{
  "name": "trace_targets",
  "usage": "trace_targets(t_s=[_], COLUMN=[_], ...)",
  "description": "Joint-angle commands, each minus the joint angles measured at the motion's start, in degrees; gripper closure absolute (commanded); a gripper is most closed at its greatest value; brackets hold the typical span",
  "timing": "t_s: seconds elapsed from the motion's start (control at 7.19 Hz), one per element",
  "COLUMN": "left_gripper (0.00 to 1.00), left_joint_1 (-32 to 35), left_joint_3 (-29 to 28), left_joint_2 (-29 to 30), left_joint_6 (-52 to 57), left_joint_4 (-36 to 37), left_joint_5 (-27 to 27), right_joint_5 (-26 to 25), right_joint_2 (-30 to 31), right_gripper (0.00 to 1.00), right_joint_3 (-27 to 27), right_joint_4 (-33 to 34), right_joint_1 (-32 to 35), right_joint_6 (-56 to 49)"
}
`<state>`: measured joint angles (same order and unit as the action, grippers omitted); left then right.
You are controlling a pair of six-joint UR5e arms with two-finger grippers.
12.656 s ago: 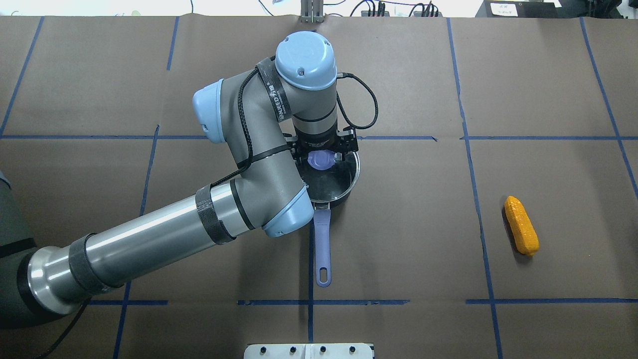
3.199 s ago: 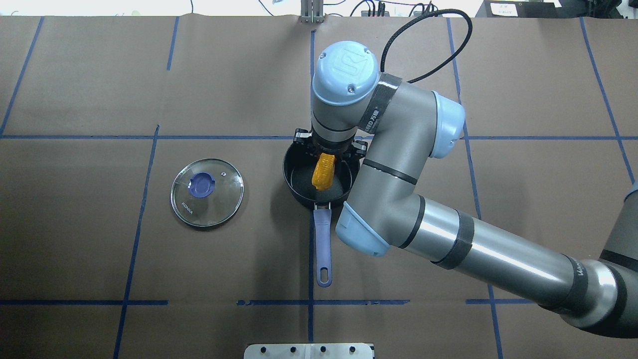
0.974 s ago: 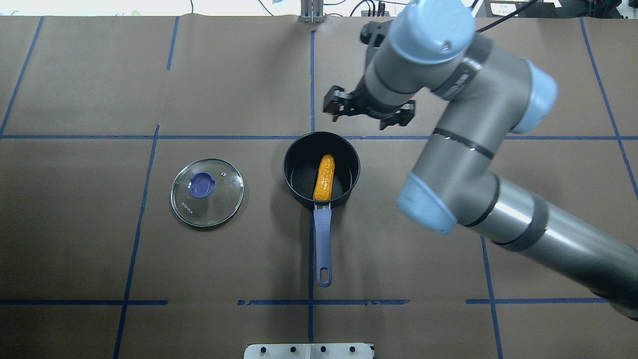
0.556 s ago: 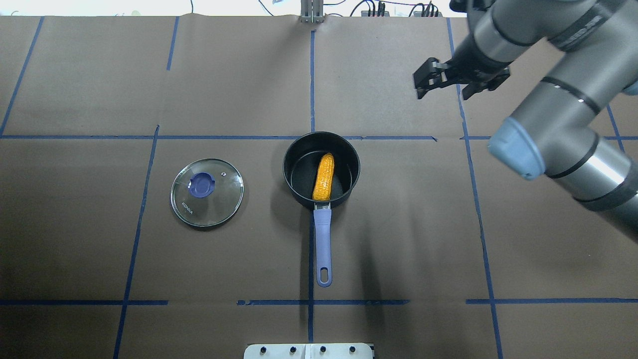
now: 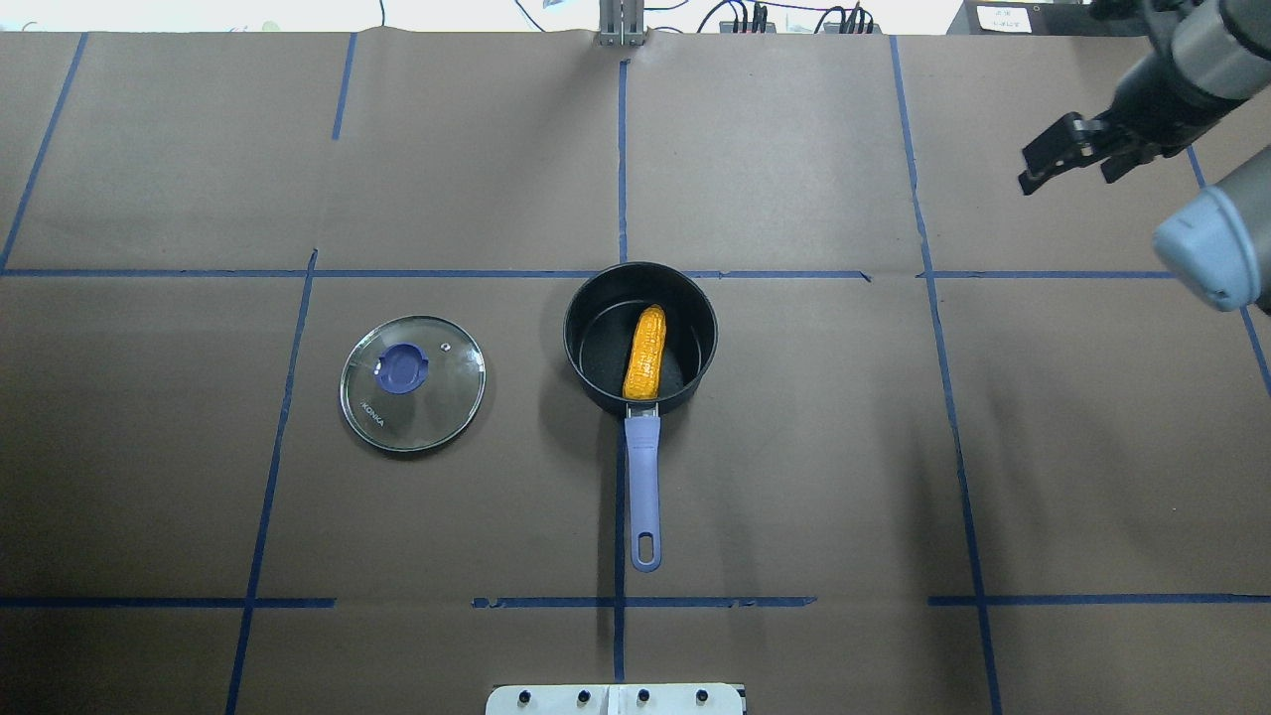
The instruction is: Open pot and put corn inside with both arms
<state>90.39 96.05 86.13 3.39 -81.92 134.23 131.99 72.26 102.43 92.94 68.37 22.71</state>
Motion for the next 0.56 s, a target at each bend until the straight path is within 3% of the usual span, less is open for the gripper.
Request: trace_targets(t_s=[0.0, 0.42], left_gripper=[0.00, 0.00], left_joint_1=[0.8, 0.8], left_joint_3=[-0.4, -0.4], left_joint_2=[-0.3, -0.5], left_joint_6=[0.2, 0.2], left_joint_4=[-0.4, -0.7], left_joint_5=[0.9, 1.6], right_joint_5=[3.1, 4.6], right_joint_2=[5.3, 14.6], right_gripper=[0.01, 0.01], right_joint_3=[-2.8, -4.0], right_joint_4=[0.0, -0.2], right_joint_1=[7.1, 13.2], right_joint_6=[-13.2, -20.9])
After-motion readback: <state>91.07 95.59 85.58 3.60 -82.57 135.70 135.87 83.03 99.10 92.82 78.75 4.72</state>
